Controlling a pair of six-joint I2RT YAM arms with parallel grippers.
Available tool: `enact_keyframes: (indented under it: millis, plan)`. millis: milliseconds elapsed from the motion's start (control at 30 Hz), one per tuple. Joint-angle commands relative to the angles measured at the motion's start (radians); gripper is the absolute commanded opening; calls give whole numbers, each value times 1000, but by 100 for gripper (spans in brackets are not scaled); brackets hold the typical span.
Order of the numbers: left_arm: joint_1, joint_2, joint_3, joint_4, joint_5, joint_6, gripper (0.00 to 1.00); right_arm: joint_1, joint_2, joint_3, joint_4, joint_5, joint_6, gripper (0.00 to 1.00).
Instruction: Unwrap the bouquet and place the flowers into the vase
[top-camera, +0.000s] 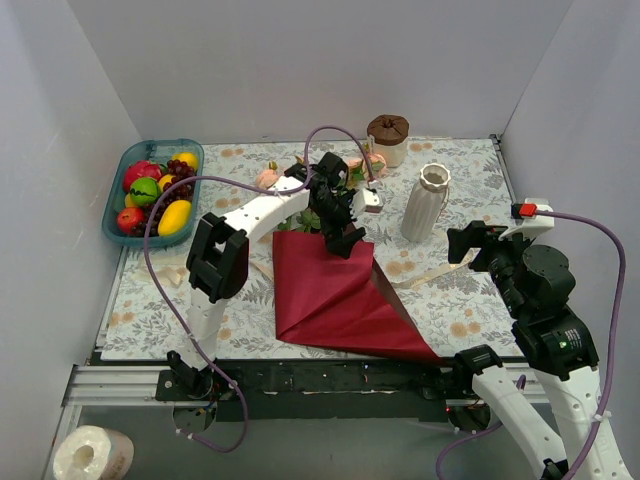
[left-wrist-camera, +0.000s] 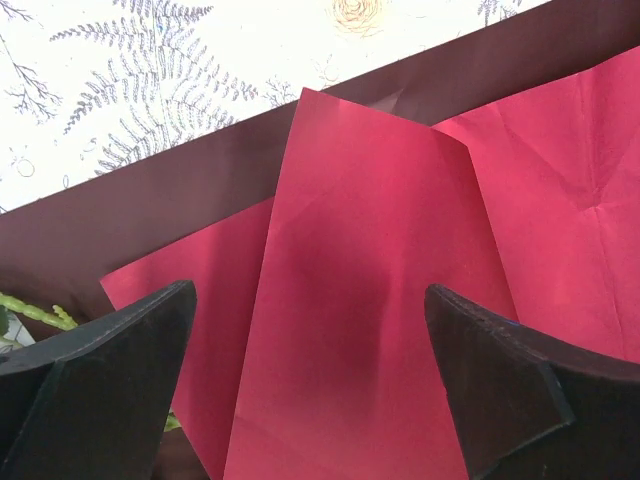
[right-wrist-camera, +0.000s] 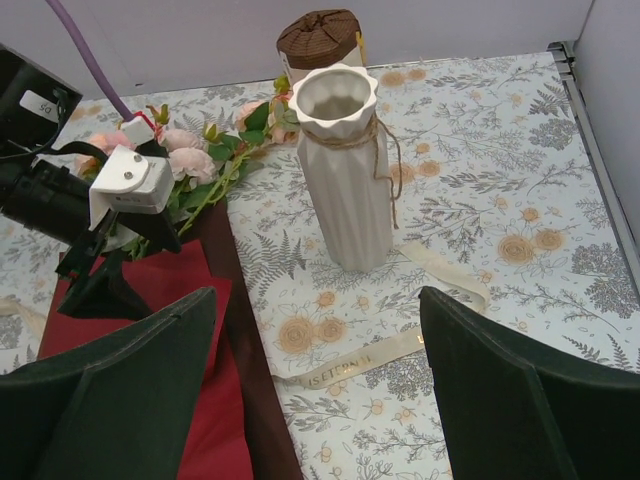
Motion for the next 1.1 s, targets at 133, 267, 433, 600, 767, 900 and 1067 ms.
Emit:
enact_keyframes:
  millis: [133,267,433,600,767,900,1067]
  plan:
    - [-7,-11,56,-21,46,51,98,-1,-6,11,29,-56,4,89]
    - [-11,0,42,-15,55,50,98,-1,-10,12,29,-67,4,88]
    - [-10,12,5,30,26,48,98,-1,-12,16,29,-89,2,87]
    - [-10,-20,-64,150,-14,19,94,-3,-16,11,30,-105,10,85]
    - [-11,41,48,-10,23,65,49,-1,-15,14,32,-107,11,84]
    - [-11,40,57,-79,24,81,7,-1,-9,23,36,-105,8,83]
    - [-11,-28,73,-100,20,67,0,-1,7,28,47,-113,8,83]
